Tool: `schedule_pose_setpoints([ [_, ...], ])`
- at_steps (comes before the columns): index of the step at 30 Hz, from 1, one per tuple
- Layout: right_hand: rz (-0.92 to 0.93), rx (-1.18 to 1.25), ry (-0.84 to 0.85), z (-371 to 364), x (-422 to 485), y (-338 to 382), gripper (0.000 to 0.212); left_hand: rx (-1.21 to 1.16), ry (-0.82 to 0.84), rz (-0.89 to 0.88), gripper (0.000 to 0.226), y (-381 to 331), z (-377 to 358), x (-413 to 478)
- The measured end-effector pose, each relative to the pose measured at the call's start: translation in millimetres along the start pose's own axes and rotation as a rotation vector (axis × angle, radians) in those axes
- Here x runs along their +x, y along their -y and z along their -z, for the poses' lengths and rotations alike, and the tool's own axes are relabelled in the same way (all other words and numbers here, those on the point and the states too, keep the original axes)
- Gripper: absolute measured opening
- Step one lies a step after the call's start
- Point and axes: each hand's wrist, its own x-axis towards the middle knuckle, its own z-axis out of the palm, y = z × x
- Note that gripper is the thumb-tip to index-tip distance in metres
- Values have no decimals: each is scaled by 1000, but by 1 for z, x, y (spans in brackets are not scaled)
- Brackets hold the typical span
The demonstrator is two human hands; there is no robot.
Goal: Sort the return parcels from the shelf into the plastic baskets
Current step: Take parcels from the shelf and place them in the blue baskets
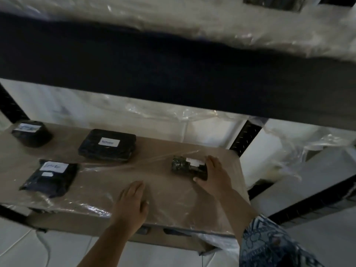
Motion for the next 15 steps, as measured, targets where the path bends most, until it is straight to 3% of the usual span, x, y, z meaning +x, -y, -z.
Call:
schedule_pose_setpoints([
  [6,32,-15,-63,-12,1,-4,68,72,-21,-87,57,12,-19,-12],
  [12,3,71,-35,-4,-6,-3,64,65,-9,-128,65,14,-17,-28],
  [15,-30,134,-69,11,-24,1,63,63,27,-163,57,14,-3,-39],
])
